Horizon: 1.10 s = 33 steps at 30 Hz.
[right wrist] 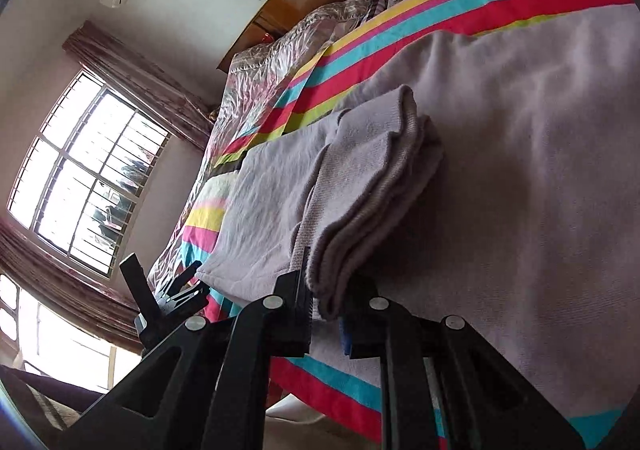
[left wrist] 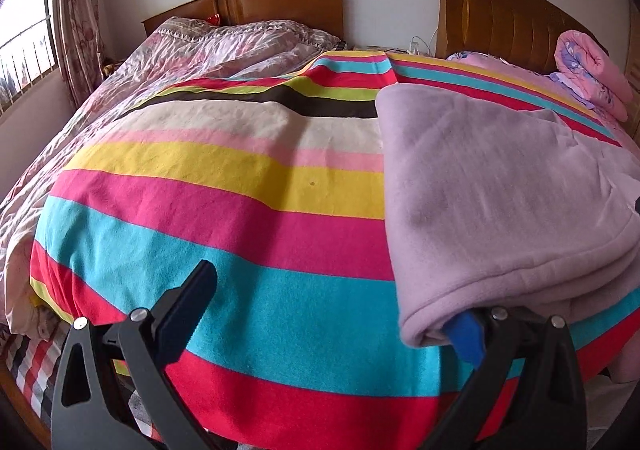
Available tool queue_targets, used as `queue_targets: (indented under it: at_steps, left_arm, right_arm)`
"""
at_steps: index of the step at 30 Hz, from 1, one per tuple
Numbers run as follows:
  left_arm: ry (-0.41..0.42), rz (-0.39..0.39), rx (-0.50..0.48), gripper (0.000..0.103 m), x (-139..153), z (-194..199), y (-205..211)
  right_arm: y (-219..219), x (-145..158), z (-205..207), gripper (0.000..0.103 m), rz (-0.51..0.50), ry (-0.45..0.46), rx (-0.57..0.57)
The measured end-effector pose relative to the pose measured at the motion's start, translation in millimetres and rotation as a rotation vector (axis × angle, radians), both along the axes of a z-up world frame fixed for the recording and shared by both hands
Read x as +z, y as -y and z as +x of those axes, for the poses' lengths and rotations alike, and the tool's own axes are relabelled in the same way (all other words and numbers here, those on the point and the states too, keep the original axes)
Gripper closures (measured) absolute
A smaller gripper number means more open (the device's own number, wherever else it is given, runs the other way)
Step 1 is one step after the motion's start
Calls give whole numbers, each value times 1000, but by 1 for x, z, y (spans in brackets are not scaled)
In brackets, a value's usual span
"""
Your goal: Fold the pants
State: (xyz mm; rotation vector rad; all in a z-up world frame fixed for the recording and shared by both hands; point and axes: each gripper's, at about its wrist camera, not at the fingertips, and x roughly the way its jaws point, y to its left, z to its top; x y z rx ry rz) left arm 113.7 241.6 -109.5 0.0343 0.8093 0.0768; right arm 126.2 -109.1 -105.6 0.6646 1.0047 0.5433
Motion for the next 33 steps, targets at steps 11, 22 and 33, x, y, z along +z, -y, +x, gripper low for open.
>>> queue_targets:
  at_steps: [11, 22, 33]
  left_arm:
    - [-71, 161, -187, 1, 28, -27, 5]
    - [65, -73, -278, 1, 91, 96, 88]
    - [-123, -15, -221, 1, -2, 156, 102]
  right_arm:
    - [16, 21, -14, 52, -209, 67, -27]
    - [-79, 47, 46, 43, -664, 390, 249]
    - [-60, 24, 72, 36, -640, 315, 273]
